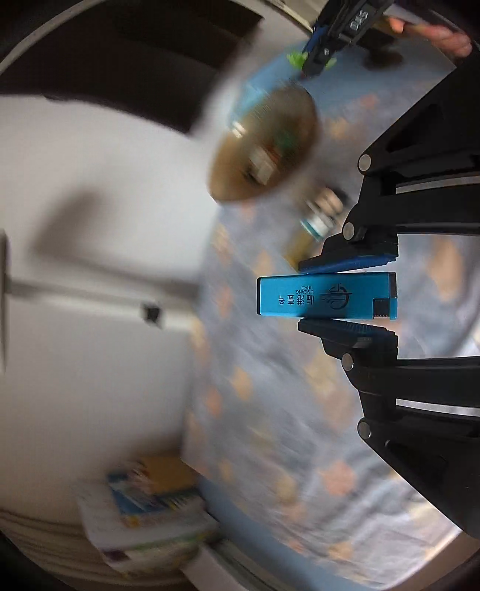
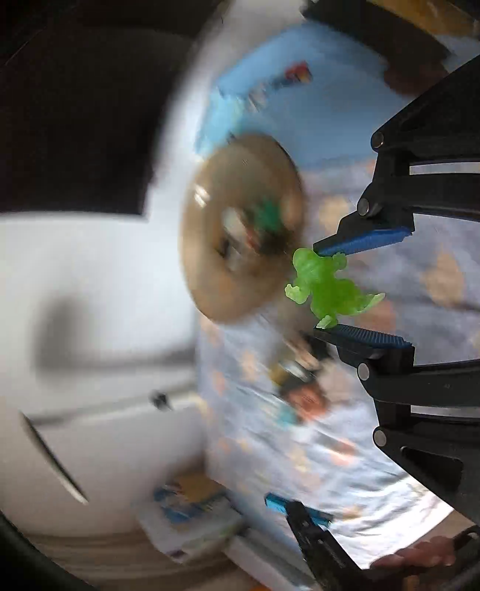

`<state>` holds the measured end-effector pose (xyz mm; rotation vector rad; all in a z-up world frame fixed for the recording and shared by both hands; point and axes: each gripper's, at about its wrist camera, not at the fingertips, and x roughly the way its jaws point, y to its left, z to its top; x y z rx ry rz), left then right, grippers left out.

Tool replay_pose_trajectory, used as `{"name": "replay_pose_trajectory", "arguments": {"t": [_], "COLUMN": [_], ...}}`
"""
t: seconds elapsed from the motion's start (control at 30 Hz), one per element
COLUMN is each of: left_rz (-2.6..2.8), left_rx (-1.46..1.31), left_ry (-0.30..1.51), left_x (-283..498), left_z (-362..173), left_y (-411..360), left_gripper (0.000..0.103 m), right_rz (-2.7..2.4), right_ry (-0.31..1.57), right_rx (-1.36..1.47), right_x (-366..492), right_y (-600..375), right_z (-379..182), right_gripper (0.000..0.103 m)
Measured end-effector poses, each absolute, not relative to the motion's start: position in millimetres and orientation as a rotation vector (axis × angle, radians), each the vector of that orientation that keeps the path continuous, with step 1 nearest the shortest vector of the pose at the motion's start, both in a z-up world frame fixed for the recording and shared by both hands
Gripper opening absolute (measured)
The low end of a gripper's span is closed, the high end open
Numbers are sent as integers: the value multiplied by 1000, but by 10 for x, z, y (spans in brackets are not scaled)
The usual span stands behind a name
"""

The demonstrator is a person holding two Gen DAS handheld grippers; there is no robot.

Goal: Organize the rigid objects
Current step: 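Carry the lighter and green figure over the amber bowl and open both tools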

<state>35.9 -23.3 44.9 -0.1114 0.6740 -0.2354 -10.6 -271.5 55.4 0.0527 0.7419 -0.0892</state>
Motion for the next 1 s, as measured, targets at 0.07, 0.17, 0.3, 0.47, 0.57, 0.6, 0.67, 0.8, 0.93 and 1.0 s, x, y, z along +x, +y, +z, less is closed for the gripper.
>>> {"name": "replay_pose_trajectory", "arguments": {"t": [0.07, 0.17, 0.3, 0.47, 0.57, 0.6, 0.67, 0.8, 0.93, 1.0], "left_rz": [-283, -355, -422, -486, -516, -517, -522, -560, -566, -558], "left_rx": [-95, -68, -65, -52, -27, -23, -25, -13, 41, 25], "left_ry": [628, 566, 595, 701, 731, 749, 786, 802, 776, 752], "left_x": [435, 525, 806, 1146, 1232, 1234, 1284, 1322, 1269, 1199], "left_z": [680, 897, 902, 532, 237, 162, 18, -43, 67, 194], "left_y": [-534, -946, -1451, -1903, -2106, -2127, -2199, -2297, -2233, -2042], "left_gripper": [21, 21, 21, 21, 21, 21, 21, 22, 48, 48], "right_rz": [-126, -170, -213, -268, -242, -248, -247, -254, -249, -259], "right_ry": [716, 673, 644, 693, 737, 746, 770, 791, 823, 814], "right_rx": [68, 107, 170, 245, 313, 319, 324, 315, 263, 259], "right_x": [-21, 52, 151, 398, 526, 549, 605, 681, 791, 733], "right_y": [-2898, -3141, -3421, -3776, -3936, -3970, -4011, -4025, -4026, -4037], "right_z": [728, 975, 1103, 877, 627, 566, 428, 310, 262, 309], "right_gripper": [37, 37, 37, 37, 37, 37, 37, 37, 47, 48]}}
